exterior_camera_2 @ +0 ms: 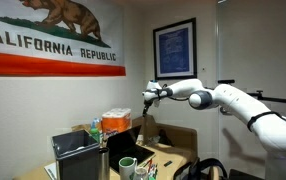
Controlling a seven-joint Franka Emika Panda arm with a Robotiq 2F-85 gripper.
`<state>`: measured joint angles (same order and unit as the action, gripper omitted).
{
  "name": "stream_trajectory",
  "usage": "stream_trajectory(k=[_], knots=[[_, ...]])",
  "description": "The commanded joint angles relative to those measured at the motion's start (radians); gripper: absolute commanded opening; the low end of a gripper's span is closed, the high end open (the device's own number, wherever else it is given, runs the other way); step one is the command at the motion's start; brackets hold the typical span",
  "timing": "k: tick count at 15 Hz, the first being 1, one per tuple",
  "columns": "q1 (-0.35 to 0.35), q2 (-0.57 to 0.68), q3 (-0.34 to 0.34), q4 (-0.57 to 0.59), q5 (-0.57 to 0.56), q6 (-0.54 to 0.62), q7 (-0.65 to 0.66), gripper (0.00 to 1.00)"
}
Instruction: Take the paper towel core and put it in the bin
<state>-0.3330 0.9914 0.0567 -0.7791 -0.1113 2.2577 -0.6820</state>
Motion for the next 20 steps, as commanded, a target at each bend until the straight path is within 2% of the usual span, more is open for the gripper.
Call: stream_trajectory(k=[1,11,20], knots=[[-0.002,-0.012,0.000,0.011,0.001,-0.049,-0.008,1.00],[-0.002,-0.038,-0.006,-0.022,0.000,-0.074,0.011,1.00],[-0.002,-0.031,0.025,-0.028,0.017,-0.067,0.011,1.00]])
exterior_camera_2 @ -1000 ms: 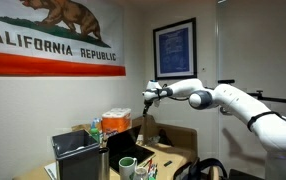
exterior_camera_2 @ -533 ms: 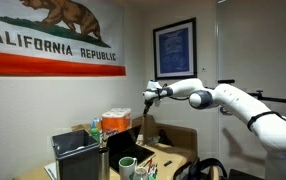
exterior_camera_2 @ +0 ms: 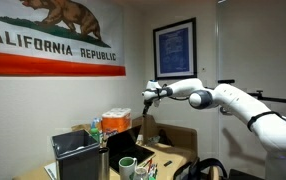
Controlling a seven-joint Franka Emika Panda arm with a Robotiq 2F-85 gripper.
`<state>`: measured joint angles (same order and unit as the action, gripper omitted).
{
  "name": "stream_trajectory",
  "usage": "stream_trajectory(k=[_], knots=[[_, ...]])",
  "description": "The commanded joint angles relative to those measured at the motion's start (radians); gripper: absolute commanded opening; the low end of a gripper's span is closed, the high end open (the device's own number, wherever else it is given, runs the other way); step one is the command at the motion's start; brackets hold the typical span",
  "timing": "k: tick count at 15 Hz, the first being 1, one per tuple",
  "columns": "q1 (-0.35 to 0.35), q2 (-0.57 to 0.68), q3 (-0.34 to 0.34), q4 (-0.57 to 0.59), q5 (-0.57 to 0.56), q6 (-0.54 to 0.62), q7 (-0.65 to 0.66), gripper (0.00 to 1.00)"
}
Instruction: Take the paper towel core and put it in the bin
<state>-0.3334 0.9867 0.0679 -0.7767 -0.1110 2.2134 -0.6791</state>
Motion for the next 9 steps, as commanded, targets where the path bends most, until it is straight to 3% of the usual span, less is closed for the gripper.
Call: stream_trajectory(k=[1,9], knots=[[-0.002,-0.025,0.016,-0.031,0.016,-0.021,0.008,1.00],[-0.019,-0.021,0.035,-0.071,0.020,-0.004,0.000,1.00]])
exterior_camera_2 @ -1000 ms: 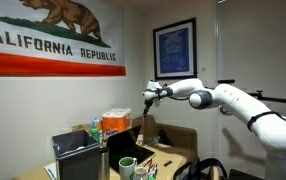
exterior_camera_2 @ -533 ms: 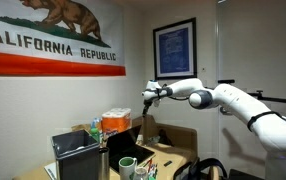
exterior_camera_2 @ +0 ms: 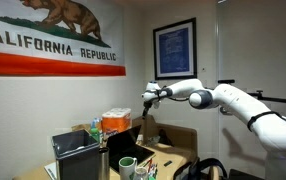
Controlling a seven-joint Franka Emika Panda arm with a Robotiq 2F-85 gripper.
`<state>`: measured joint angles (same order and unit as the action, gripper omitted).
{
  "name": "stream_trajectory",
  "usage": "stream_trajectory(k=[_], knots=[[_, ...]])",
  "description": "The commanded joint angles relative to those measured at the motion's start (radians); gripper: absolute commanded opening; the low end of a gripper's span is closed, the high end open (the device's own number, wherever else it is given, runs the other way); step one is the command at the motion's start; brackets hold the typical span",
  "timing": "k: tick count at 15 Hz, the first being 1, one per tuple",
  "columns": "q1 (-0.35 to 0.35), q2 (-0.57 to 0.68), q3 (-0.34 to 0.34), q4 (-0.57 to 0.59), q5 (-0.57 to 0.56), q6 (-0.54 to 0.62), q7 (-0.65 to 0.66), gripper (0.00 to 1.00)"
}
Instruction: Take the paper towel core and put it in the bin
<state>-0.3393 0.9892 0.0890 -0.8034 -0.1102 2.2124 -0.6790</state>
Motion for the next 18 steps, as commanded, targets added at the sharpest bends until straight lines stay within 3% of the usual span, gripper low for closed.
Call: stream_trajectory(k=[1,3,4,6,14,18], knots=[[-0.016,-0.025,0.016,-0.052,0.019,-0.002,0.001,1.00],[-0.020,-0.027,0.016,-0.057,0.016,-0.001,0.002,1.00],[-0.022,-0.028,0.015,-0.057,0.016,-0.001,0.002,0.75],[-0.024,-0.030,0.012,-0.055,0.013,-0.003,0.003,0.68],[-0.036,-0.044,-0.004,-0.048,0.000,-0.037,0.020,0.05],[-0.038,-0.051,-0.010,-0.040,-0.005,-0.046,0.034,0.00]])
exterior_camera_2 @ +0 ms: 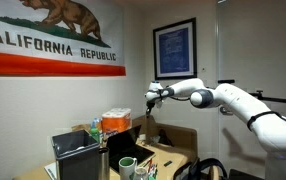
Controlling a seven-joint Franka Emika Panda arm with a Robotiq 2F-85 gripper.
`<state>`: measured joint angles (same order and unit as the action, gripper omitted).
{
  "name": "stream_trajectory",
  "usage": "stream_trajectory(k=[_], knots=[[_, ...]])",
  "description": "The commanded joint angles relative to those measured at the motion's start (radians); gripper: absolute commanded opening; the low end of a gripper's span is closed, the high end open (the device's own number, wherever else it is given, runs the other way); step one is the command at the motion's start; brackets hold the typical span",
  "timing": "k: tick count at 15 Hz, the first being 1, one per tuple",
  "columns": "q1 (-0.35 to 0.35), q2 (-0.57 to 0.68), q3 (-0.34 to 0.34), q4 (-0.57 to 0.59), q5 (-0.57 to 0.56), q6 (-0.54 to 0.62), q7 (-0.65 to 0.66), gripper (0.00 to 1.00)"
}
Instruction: Take the paper towel core and put it in the bin
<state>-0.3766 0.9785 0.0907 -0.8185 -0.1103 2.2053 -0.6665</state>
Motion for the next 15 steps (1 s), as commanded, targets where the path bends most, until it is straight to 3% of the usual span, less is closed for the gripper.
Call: stream_trajectory(k=[1,15], knots=[[0.000,-0.041,-0.013,-0.022,-0.007,-0.043,0.025,0.03],[0.019,-0.074,-0.020,0.101,-0.020,-0.150,0.015,0.03]])
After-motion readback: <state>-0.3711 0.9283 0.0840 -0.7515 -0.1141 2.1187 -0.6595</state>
